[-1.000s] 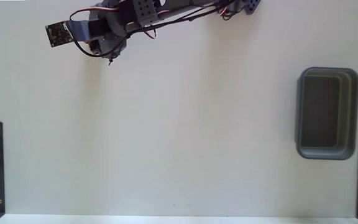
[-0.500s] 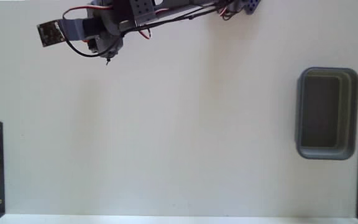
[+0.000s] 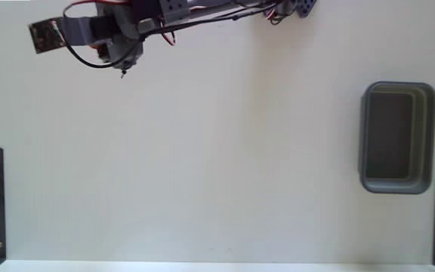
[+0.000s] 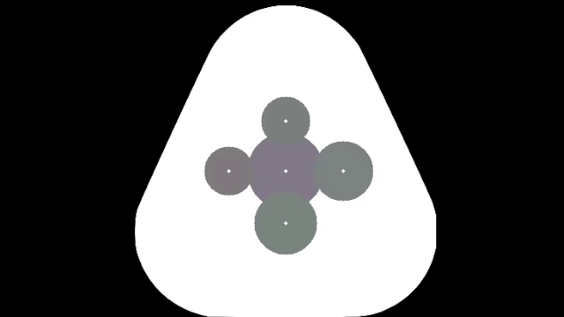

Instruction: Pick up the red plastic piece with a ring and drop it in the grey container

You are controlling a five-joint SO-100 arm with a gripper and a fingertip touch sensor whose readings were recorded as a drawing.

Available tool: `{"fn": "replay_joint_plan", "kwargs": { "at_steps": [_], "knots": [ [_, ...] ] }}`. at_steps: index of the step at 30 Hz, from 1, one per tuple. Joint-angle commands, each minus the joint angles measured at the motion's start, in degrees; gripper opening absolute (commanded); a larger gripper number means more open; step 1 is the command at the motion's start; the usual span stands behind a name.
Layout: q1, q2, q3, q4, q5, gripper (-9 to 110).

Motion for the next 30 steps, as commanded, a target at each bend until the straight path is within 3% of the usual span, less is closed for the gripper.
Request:
{"fn": "replay_joint_plan", "kwargs": {
  "at_steps": [1,16,30],
  "knots": [
    [1.1,0.71,-6.53,2.93,0.18,28],
    [-0.31,0.1,-8.73,4.52,0.18,28],
    [-13.31,1.03,-7.8,4.53,0.18,28]
  ]
}}
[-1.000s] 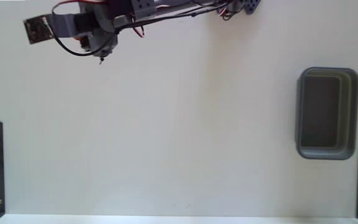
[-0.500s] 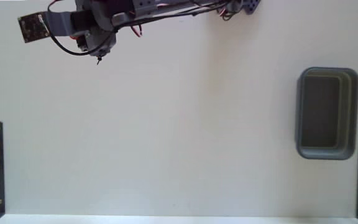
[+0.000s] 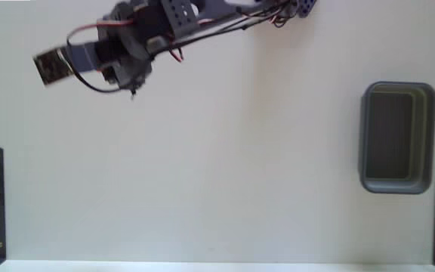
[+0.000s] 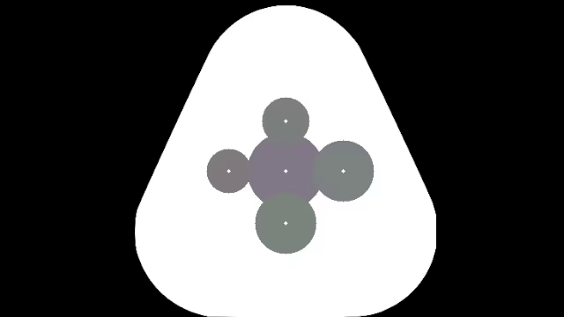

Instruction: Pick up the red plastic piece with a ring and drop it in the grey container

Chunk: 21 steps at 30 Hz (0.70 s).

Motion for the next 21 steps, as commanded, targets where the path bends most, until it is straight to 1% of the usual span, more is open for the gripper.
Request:
{"fn": "replay_joint_plan", "kwargs": {
  "at_steps": [1,10,21],
  "knots": [
    [-4.45,2.59,-2.11,0.75,0.18,28],
    [-18.03,3.56,-1.14,0.77,0.18,28],
    [-38.01,4.99,0.29,0.78,0.18,28]
  ]
}}
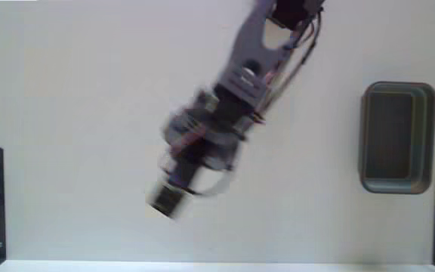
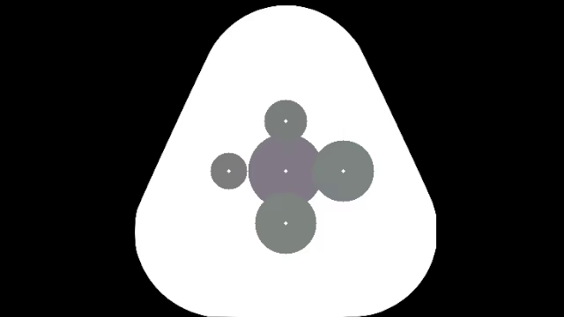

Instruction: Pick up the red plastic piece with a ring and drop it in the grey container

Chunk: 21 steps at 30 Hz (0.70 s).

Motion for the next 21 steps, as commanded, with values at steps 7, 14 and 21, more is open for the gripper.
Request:
{"fn": "replay_joint_plan", "kwargs": {
  "at_steps": [7,14,21],
  "knots": [
    [-17.26,5.89,0.66,0.8,0.18,28],
    [-30.15,6.81,1.58,0.81,0.18,28],
    [-41.39,7.61,2.38,0.82,0.18,28]
  ]
}}
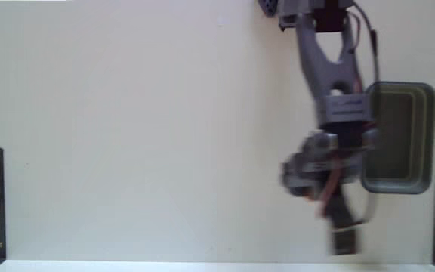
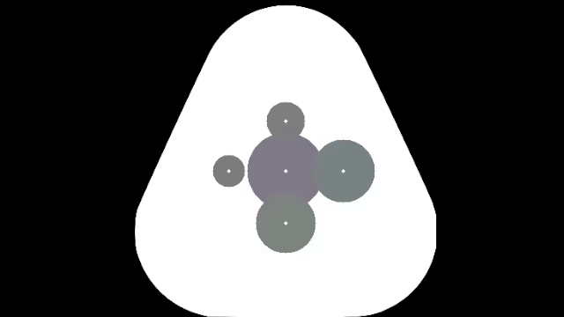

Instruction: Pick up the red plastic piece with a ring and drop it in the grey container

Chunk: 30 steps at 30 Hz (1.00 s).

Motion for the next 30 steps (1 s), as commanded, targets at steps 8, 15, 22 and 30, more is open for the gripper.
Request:
{"fn": "replay_joint_plan", "kwargs": {
  "at_steps": [8,15,22,30],
  "knots": [
    [-15.98,6.91,0.9,0.92,0.09,28],
    [-23.61,7.46,1.44,0.92,0.09,28],
    [-28.12,7.78,1.76,0.93,0.09,28],
    [-29.05,7.85,1.83,0.93,0.09,28]
  ]
}}
